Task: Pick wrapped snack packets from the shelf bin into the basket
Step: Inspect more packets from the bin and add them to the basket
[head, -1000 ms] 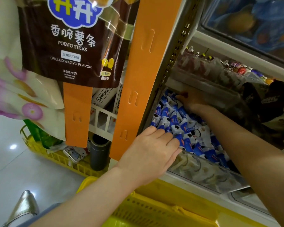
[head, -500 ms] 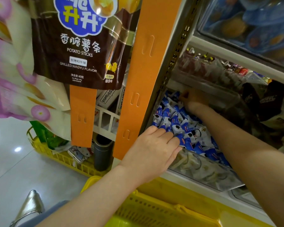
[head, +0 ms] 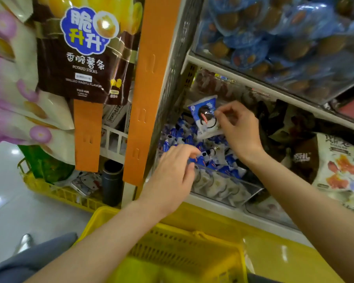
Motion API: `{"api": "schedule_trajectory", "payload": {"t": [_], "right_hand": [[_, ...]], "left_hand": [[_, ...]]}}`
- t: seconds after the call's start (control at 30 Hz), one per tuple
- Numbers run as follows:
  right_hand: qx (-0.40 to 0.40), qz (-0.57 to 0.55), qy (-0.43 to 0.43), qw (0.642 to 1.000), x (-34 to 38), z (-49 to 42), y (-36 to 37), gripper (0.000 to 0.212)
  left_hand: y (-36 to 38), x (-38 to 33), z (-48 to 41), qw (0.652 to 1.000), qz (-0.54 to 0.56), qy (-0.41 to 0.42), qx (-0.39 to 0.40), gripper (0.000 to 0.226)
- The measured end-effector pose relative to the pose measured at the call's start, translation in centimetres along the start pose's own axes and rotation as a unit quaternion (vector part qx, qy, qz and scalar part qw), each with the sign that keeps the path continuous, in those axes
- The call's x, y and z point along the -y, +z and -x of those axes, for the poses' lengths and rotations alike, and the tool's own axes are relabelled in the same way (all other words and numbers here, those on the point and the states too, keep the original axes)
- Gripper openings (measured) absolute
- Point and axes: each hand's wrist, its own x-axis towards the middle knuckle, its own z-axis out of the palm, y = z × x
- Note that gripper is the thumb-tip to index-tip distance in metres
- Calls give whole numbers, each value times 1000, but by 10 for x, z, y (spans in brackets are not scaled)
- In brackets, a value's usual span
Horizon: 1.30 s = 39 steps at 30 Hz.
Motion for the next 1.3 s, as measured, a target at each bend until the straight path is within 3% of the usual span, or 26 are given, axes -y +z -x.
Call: {"api": "schedule_trajectory", "payload": {"t": [0.13,0.23,0.3,0.57,0.8,0.93,1.13,1.23,1.3], "right_hand": [[10,-93,22,995,19,53,-12,6],[47,-157,50,985,21,90,-14,10],[81,-182,76,977,18,111,-10,11],[167,-274,243,915,-3,146,13,8],[167,-304,335,876,-5,149,17,18],[174,-322,358,859,-4,154,16,17],[191,-276,292,896,-5,160,13,12],[176,-130,162,962,-7,161,8,9],[164,-39,76,983,-9,160,5,11]], "left_hand": [[5,-13,16,982,157,-103,-37,15],[6,-18,22,902,349,-254,-25,9],[5,-18,24,857,408,-315,-16,12],[11,-12,53,908,258,-327,44,9],[21,-10,57,905,257,-335,54,18],[20,-11,57,891,290,-347,37,5],[17,-11,57,906,258,-334,18,29],[17,-12,57,909,246,-335,24,29],[18,-12,56,910,246,-334,24,29]]}}
